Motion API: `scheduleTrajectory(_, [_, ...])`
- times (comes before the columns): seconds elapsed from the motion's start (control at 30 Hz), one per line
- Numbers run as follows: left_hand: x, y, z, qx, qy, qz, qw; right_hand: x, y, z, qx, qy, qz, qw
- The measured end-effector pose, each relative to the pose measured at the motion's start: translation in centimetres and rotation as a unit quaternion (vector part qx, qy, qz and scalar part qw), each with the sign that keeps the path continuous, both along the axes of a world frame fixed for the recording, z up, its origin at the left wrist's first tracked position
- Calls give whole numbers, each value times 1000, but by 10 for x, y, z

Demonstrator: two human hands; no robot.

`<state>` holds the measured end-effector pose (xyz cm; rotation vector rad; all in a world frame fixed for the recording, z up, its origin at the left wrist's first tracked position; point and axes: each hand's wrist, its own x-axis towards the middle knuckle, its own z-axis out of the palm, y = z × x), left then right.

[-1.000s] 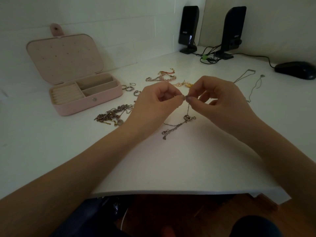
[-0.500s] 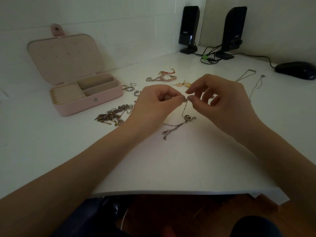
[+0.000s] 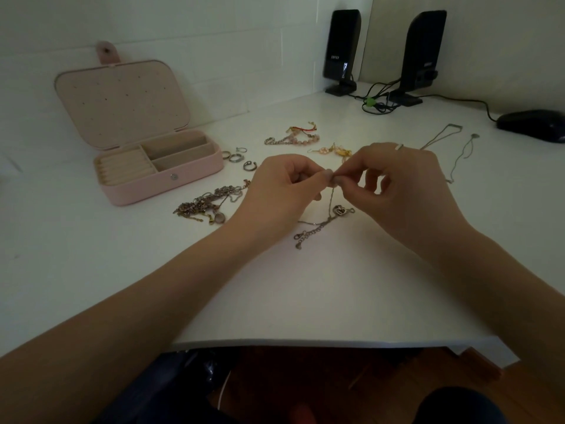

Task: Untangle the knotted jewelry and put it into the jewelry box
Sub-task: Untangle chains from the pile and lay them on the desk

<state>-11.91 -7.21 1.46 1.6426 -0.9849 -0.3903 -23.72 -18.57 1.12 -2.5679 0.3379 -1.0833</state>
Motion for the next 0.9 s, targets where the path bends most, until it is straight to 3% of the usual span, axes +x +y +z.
scheduleTrajectory(0.33, [0,-3,-5,16,-19,-2,1000,3,4,-3,-44,19,-9,999])
scheduleTrajectory(0.63, [1,-2,-4,13,-14,9,1000,4,2,-3,-19,22,-7,1000])
scheduleTrajectory(0.9, [-1,-1,-5,25,-60,5,998,4,2,-6,-36,23,-11,999])
